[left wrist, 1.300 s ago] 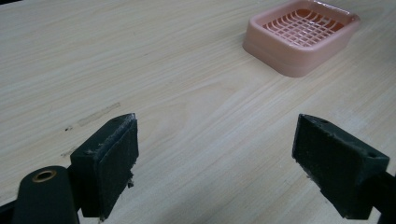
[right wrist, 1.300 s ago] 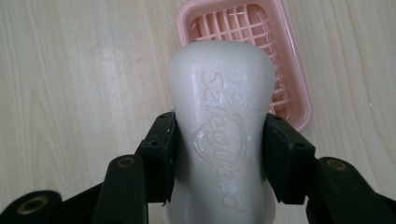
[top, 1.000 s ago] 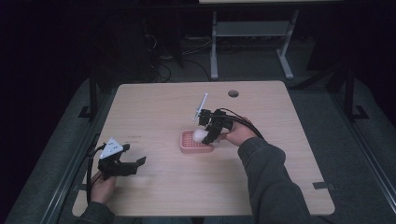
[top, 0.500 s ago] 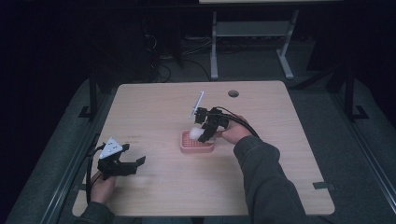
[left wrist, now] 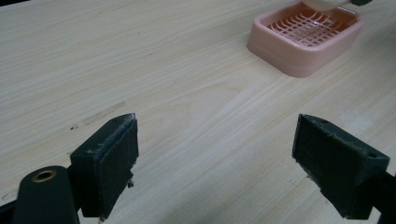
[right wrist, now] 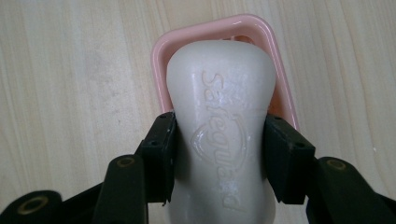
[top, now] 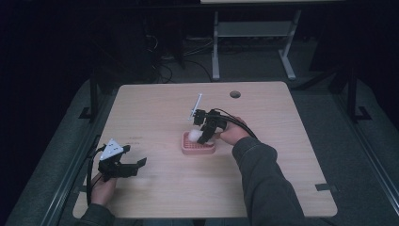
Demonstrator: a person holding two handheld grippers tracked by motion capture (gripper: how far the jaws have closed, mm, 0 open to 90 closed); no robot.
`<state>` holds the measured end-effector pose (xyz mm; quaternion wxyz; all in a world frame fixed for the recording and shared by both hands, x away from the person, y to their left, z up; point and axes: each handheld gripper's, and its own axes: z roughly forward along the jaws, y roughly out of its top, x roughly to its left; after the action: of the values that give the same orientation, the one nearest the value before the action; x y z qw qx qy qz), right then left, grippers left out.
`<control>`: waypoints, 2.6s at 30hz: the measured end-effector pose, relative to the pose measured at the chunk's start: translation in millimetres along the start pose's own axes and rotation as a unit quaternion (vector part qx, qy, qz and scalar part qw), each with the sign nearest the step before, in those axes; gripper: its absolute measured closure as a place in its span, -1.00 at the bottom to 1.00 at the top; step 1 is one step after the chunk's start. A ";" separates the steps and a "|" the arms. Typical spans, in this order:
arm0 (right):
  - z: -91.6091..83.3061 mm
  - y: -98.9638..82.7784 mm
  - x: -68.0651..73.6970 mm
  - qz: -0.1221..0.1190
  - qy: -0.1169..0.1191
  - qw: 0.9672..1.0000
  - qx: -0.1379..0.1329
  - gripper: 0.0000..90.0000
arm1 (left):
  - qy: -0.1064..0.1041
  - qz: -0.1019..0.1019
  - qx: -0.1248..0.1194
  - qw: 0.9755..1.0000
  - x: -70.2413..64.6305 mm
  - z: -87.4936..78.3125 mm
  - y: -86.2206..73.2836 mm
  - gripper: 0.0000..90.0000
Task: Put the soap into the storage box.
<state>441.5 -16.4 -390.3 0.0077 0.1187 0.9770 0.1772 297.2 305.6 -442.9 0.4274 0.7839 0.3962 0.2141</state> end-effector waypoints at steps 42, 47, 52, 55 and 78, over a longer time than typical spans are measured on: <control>34.0 5.6 -10.8 0.006 0.010 1.000 0.026 0.08 | 0.000 0.001 0.001 1.000 0.5 0.4 -0.3 -0.69; 34.9 4.2 -11.0 0.011 0.013 1.000 0.018 0.08 | 0.000 0.000 0.001 1.000 0.1 0.8 -0.3 -0.69; 35.3 3.3 -11.0 0.014 0.013 1.000 0.017 0.08 | 0.000 0.000 0.002 1.000 0.2 0.7 -0.3 -0.69; 36.2 3.1 -10.7 0.015 0.013 1.000 0.018 0.07 | 0.000 -0.001 0.002 1.000 -0.1 1.1 -0.4 -0.69; 17.7 -4.7 -8.2 0.038 0.013 0.999 -0.027 -0.12 | -0.001 0.004 0.008 1.000 -0.3 1.7 -0.2 -0.69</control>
<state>449.3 -16.5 -408.7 -0.0085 0.1528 0.9666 0.2055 298.0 304.5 -444.0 0.4205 0.7890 0.3945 0.2121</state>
